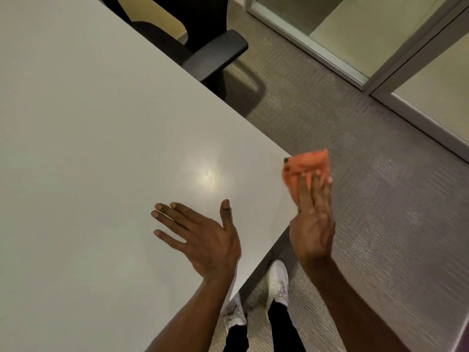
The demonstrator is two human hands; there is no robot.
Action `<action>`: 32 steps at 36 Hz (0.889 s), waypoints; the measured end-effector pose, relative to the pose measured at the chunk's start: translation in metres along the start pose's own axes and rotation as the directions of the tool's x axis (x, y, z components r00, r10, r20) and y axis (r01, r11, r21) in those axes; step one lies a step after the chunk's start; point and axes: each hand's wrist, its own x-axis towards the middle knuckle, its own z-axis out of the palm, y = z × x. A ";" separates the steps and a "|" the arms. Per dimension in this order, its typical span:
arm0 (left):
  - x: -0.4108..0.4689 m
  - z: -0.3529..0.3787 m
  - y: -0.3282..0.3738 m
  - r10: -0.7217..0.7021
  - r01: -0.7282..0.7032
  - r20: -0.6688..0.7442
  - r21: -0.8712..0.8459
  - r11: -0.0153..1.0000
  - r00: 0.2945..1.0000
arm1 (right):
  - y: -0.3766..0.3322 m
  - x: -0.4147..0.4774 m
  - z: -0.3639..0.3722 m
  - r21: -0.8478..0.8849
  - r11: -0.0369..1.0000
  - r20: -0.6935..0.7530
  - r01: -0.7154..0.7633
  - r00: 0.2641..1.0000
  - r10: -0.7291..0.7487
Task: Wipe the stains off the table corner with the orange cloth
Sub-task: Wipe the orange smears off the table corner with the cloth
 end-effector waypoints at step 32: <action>0.001 0.008 0.001 -0.018 0.018 -0.058 -0.004 1.000 0.998 | -0.038 -0.023 -0.013 -0.018 0.911 0.279 0.413 0.877 -0.392</action>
